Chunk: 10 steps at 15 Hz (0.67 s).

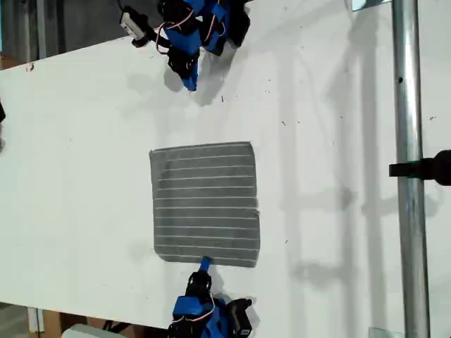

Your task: Grasp corners of a towel and fold twice.

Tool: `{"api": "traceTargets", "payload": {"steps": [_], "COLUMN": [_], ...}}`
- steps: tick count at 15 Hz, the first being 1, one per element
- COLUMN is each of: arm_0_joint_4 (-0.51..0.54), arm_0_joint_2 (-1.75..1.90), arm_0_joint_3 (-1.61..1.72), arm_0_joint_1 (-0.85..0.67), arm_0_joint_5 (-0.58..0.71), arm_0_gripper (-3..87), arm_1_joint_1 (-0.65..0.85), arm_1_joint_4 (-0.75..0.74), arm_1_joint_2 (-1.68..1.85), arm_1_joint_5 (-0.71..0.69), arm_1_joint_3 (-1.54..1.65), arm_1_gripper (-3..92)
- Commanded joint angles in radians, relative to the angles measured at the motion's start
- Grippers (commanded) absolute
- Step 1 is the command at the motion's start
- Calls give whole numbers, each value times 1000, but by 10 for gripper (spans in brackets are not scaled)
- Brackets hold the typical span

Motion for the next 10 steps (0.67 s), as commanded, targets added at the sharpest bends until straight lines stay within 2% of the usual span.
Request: {"api": "traceTargets", "payload": {"steps": [1,7,10], "arm_0_joint_4": [-26,-26,-26], "arm_0_joint_2": [6,6,6], "arm_0_joint_3": [-8,-8,-8], "arm_0_joint_1": [83,84,84], "arm_0_joint_5": [-598,-597,-598], "arm_0_gripper": [-29,-29,-29], "arm_1_joint_1": [-341,-342,-376], "arm_1_joint_4": [-133,-127,-173], "arm_1_joint_2": [2,2,0], "arm_1_joint_5": [6,6,-8], "arm_1_joint_3": [-29,-28,-95], "arm_1_gripper": [-2,-2,-2]}}
